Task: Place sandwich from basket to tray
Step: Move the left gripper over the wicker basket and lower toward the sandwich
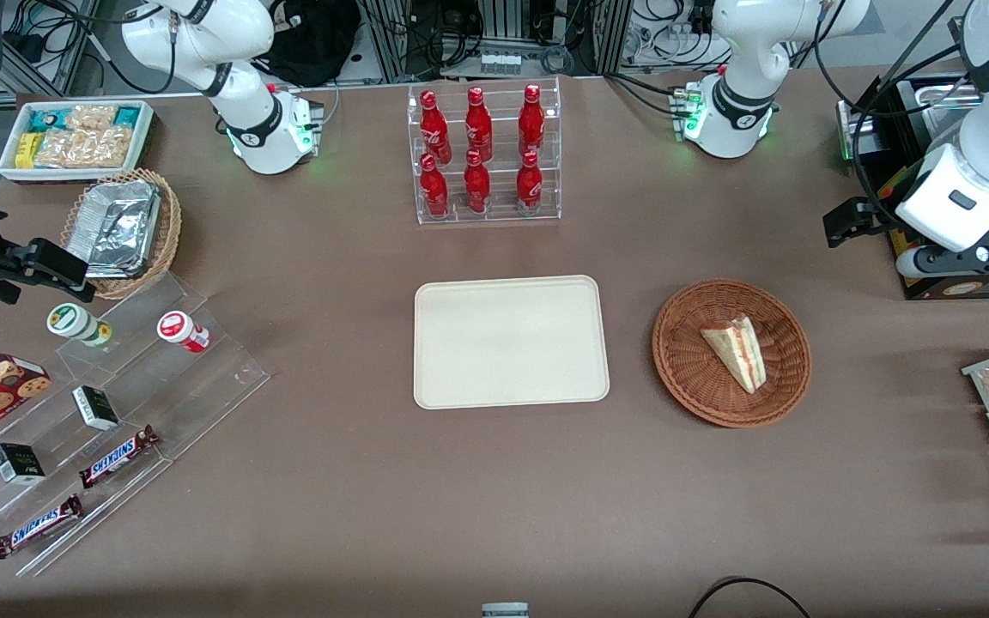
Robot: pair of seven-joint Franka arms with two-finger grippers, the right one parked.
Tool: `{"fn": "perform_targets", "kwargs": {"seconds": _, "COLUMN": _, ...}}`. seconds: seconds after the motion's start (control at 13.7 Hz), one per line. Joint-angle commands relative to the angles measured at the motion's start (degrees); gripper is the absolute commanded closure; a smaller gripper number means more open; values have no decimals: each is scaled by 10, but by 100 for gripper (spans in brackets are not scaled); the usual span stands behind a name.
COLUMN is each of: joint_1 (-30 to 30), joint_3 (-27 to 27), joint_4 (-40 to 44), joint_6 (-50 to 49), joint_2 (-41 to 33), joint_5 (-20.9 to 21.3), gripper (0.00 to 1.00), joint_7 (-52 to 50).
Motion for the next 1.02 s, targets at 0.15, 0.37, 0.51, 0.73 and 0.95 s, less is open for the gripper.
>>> {"fn": "perform_targets", "kwargs": {"seconds": 0.15, "joint_1": 8, "joint_3": -5, "joint_4": -3, "joint_6": 10, "joint_2": 6, "joint_5": 1, "gripper": 0, "joint_7": 13}}
{"fn": "perform_targets", "kwargs": {"seconds": 0.37, "joint_1": 8, "joint_3": -4, "joint_4": -37, "joint_6": 34, "joint_2": 7, "joint_5": 5, "gripper": 0, "joint_7": 15}}
{"fn": "perform_targets", "kwargs": {"seconds": 0.51, "joint_1": 8, "joint_3": -4, "joint_4": -62, "joint_6": 62, "joint_2": 17, "joint_5": 5, "gripper": 0, "joint_7": 14}}
{"fn": "perform_targets", "kwargs": {"seconds": 0.73, "joint_1": 8, "joint_3": -4, "joint_4": -123, "joint_6": 120, "joint_2": 17, "joint_5": 1, "gripper": 0, "joint_7": 9}}
{"fn": "perform_targets", "kwargs": {"seconds": 0.95, "joint_1": 8, "joint_3": -4, "joint_4": -188, "joint_6": 209, "joint_2": 18, "joint_5": 1, "gripper": 0, "joint_7": 8}}
